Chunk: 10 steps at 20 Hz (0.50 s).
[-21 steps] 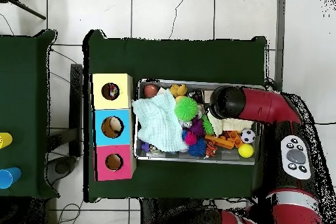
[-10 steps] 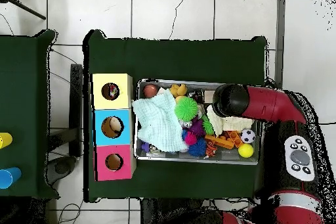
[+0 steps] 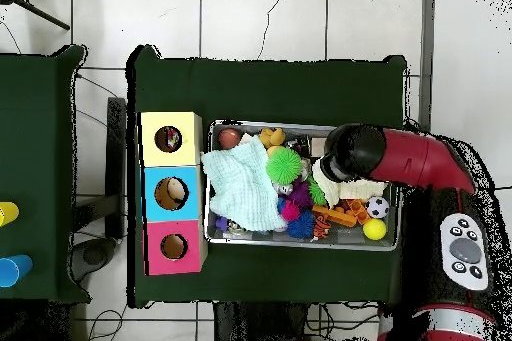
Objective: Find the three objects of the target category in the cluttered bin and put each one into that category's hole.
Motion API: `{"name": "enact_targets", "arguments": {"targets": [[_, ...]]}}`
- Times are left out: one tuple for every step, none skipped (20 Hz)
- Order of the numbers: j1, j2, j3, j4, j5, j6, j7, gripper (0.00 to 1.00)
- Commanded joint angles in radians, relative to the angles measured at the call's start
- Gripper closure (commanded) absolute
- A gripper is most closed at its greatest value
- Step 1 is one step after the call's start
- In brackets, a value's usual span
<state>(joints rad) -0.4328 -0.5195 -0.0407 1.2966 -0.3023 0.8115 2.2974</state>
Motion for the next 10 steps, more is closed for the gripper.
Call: {"name": "enact_targets", "arguments": {"targets": [[-0.032, 0.123, 0.057, -0.008, 0.033, 0.089, 0.001, 1.0], [-0.033, 0.118, 0.05, -0.008, 0.03, 0.095, -0.001, 1.0], [-0.034, 0.113, 0.043, -0.008, 0.028, 0.101, -0.003, 1.0], [-0.032, 0.094, 0.036, 0.003, 0.028, 0.112, -0.006, 1.0], [-0.032, 0.086, 0.033, 0.007, 0.029, 0.117, -0.009, 1.0], [-0.038, 0.071, 0.043, 0.019, 0.028, 0.108, -0.03, 1.0], [-0.041, 0.076, 0.048, 0.014, 0.025, 0.098, -0.039, 1.0], [-0.047, 0.079, 0.062, 0.008, 0.009, 0.032, -0.056, 1.0], [-0.049, 0.083, 0.067, 0.003, 0.003, -0.009, -0.052, 1.0], [-0.049, 0.085, 0.071, -0.002, -0.01, -0.059, -0.052, 1.0]]}}
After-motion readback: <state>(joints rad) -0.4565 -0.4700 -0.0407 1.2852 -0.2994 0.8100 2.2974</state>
